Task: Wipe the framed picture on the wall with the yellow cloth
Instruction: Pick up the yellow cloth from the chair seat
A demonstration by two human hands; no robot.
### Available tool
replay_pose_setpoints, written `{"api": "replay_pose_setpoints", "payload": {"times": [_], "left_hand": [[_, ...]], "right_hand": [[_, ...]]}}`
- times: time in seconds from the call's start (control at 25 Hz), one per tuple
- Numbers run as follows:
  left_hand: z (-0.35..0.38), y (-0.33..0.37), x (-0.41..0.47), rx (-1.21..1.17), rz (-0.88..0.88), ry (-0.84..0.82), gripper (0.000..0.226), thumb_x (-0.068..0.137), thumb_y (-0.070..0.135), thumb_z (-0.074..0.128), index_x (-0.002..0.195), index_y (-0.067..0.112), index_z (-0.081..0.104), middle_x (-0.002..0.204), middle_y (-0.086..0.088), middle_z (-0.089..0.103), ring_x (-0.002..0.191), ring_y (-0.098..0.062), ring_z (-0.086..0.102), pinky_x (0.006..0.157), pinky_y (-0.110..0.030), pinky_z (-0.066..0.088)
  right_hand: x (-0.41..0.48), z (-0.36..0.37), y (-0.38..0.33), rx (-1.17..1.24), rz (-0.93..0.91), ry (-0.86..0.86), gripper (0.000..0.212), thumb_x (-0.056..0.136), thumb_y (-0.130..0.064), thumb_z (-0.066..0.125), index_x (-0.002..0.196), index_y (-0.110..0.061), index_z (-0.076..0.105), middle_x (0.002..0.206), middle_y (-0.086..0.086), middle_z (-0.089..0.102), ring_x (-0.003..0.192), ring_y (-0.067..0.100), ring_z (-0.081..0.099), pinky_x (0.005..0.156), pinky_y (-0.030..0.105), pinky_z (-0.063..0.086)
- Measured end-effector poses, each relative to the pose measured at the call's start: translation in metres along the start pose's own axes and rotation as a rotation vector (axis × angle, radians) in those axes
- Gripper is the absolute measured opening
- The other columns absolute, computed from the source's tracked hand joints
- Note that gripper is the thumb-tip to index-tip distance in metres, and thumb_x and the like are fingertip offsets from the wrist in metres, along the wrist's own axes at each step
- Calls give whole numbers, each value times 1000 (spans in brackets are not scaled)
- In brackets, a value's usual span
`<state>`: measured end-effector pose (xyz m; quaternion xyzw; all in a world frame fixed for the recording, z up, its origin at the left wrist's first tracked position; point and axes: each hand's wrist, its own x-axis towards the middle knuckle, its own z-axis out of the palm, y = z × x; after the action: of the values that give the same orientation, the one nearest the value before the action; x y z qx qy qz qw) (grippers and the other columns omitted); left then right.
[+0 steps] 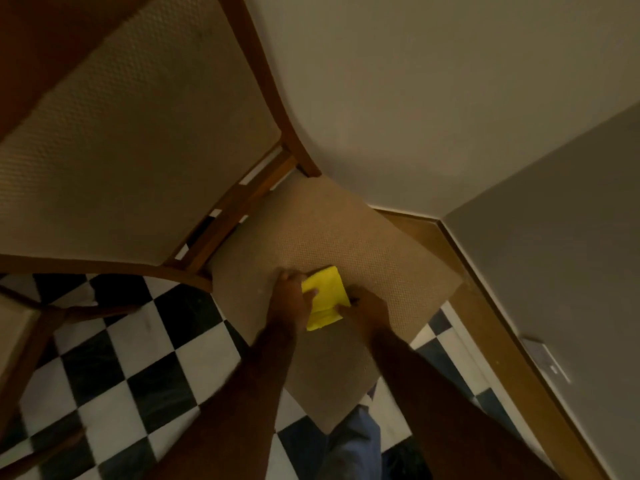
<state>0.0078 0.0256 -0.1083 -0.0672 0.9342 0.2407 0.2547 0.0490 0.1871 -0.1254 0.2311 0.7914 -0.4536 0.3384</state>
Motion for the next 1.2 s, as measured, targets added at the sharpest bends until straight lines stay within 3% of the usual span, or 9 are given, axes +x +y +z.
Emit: {"api": "replay_pose_setpoints", "payload": {"times": [0.2,0.32,0.4,0.52,0.6,0.72,0.96,1.08,1.2], "left_hand": [[-43,29,-26,-337,-66,-28,37,83,24,81,114,6,72,108,-13,75,103,-31,69,88,-39,54],[-88,76,-48,-486,-16,-74,45,71,35,83,104,6,76,97,-12,79,94,-33,74,84,-46,60],[-120,115,-67,-589,12,-78,53,65,39,80,106,6,77,99,-17,79,92,-35,76,80,-54,62],[-158,173,-86,-681,129,-64,45,67,32,83,103,6,76,104,-23,77,95,-38,75,83,-56,62],[-182,215,-107,-734,205,-68,37,72,20,86,104,3,75,104,-26,76,95,-38,73,84,-50,61],[-210,273,-136,-809,288,-86,29,79,11,83,105,0,75,93,-18,77,84,-28,72,66,-31,62],[-269,393,-221,-833,560,-98,22,78,9,84,98,4,78,84,-11,79,73,-16,75,61,-26,61],[-308,463,-272,-825,723,-128,18,76,8,85,93,7,79,81,-9,80,72,-18,75,62,-29,62],[-344,529,-323,-822,887,-128,17,75,9,85,91,9,79,81,-8,80,71,-17,75,62,-29,62]], "right_hand": [[-40,-43,-21,389,145,-65,39,85,-6,74,125,-3,70,123,18,72,114,36,68,100,43,56],[-86,-99,-55,647,160,-32,11,87,-9,76,91,-15,67,91,7,72,79,18,70,62,24,60],[-126,-147,-81,713,83,1,15,86,-18,80,97,-15,71,94,5,76,81,15,72,62,23,60],[-171,-209,-112,698,-43,64,24,87,-13,79,106,-1,71,106,19,71,93,27,69,87,43,61],[-211,-251,-127,678,-103,139,31,86,-9,79,110,8,70,107,25,71,98,33,70,95,52,60],[-265,-305,-144,632,-207,228,37,85,-8,79,116,10,70,106,26,71,95,32,69,83,43,62],[-406,-409,-167,513,-383,343,25,89,-10,76,111,0,68,91,14,65,71,15,65,53,18,58],[-486,-462,-176,471,-460,429,23,89,-12,77,108,-7,66,96,14,65,78,18,66,65,24,61],[-561,-510,-187,418,-526,533,34,88,-13,78,116,3,68,99,15,64,88,22,64,76,30,60]]}}
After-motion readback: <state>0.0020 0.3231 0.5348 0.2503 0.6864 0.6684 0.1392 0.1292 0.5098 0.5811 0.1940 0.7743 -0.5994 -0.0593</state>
